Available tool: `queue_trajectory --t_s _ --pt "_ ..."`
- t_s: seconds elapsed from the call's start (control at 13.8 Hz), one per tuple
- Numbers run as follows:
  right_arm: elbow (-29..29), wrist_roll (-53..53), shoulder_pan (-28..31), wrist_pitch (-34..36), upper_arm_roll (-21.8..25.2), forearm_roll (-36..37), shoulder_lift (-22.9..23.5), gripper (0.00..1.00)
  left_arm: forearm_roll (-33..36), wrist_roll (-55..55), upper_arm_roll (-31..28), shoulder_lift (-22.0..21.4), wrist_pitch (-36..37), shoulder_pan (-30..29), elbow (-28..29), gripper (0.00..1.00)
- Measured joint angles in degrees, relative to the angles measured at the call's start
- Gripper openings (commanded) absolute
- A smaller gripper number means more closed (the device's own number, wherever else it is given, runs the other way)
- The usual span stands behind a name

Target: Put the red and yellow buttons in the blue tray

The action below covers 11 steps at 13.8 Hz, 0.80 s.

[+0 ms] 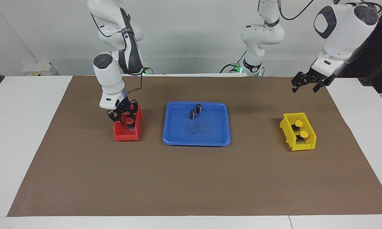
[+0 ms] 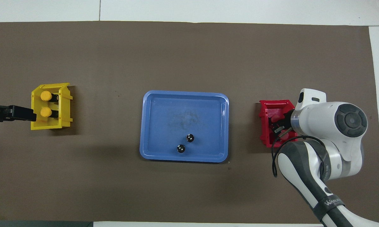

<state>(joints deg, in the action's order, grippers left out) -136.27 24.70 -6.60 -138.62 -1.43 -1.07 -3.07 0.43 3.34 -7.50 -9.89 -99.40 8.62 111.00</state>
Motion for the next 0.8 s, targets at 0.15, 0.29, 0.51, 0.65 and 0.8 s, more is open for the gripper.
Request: queue_trajectory --t_s 0.15,0.29,0.51,0.65,0.8 --pt "-0.6 0.0 0.0 -1.7 0.0 0.0 0.0 0.56 0.0 0.0 0.0 0.0 0.0 0.0 0.0 1.0" --pt "-1.4 0.0 -0.1 -2.7 0.0 0.0 0.0 0.53 0.0 0.0 0.0 0.0 0.0 0.0 0.0 1.0" --pt "-1.8 0.0 -0.1 -3.3 -0.1 0.0 0.0 0.53 0.0 0.0 0.0 0.0 0.0 0.0 0.0 1.0" --pt "-1.8 0.0 -0.1 -3.3 -0.1 0.0 0.0 0.53 0.0 0.0 0.0 0.0 -0.2 0.0 0.0 1.0" --pt "-1.8 0.0 -0.3 -3.3 -0.1 0.0 0.0 0.53 0.0 0.0 0.0 0.0 -0.4 0.0 0.0 1.0"
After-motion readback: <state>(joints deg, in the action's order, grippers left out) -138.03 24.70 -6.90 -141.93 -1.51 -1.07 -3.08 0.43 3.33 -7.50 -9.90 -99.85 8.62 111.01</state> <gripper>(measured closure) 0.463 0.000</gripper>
